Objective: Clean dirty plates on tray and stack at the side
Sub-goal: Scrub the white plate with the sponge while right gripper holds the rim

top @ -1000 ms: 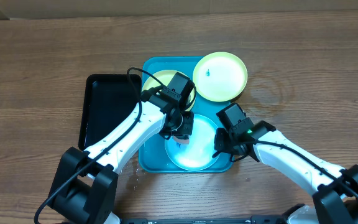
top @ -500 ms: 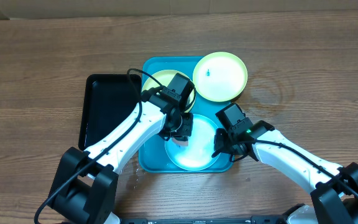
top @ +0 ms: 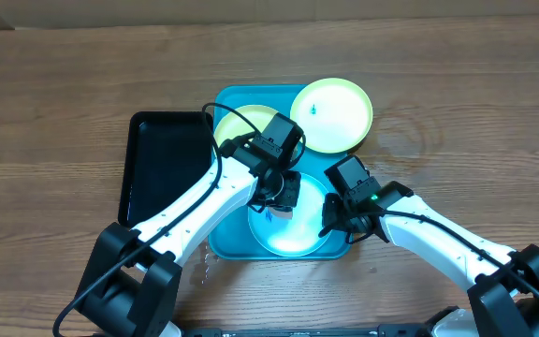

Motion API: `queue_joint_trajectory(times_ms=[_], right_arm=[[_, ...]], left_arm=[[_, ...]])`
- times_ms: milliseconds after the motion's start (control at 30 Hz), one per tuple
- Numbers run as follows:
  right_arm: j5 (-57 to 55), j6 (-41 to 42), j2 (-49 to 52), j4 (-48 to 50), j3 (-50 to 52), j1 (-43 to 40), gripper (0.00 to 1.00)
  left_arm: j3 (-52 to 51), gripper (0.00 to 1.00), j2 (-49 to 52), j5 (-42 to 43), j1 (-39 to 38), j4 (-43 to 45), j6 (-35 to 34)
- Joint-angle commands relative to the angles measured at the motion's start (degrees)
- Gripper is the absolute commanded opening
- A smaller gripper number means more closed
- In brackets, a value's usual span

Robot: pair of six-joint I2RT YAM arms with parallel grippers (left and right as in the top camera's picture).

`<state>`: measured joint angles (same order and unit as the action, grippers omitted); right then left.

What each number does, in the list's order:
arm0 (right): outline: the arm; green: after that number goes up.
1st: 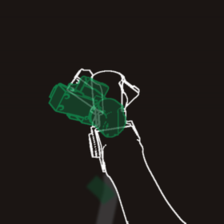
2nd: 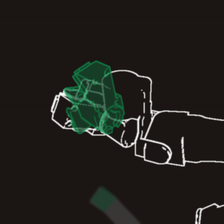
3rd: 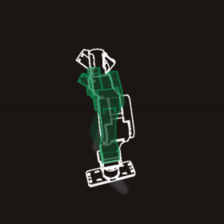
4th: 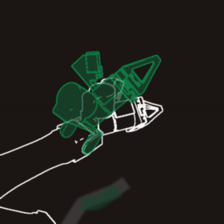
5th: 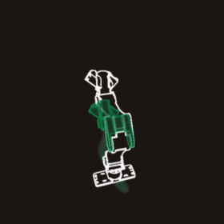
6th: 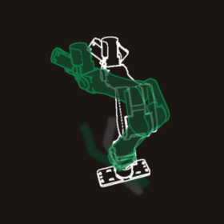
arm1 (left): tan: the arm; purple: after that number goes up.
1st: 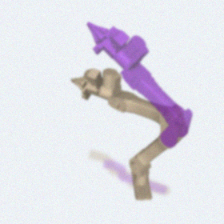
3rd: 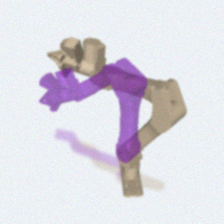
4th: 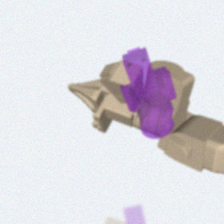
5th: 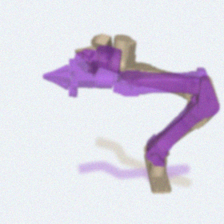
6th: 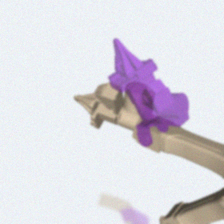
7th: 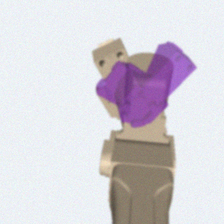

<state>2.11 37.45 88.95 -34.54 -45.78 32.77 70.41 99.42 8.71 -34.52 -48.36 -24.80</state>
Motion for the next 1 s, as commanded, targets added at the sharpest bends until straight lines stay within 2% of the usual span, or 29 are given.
queue_joint_trajectory(times_ms=[0, 267, 600, 967], right_arm=[[-0.6, 0.0, 0.3, 0.2, 0.1, 0.2, 0.04], [-0.6, 0.0, 0.3, 0.3, 0.1, 0.2, 0.04], [-0.5, 0.1, 0.3, 0.5, 0.1, 0.2, 0.04], [-0.6, 0.0, 0.3, 0.5, 0.1, 0.2, 0.04]], left_arm=[[-0.6, 0.04, -0.4, -1.6, -0.3, 0.3, 2.1], [-1.5, 0.04, 0.1, -4.7, -1.0, -0.8, 2.0], [-3.0, 0.04, 0.7, -7.2, -1.5, -2.2, -2.7], [-7.0, 0.04, 0.7, -7.3, -1.9, 1.9, -6.9]])
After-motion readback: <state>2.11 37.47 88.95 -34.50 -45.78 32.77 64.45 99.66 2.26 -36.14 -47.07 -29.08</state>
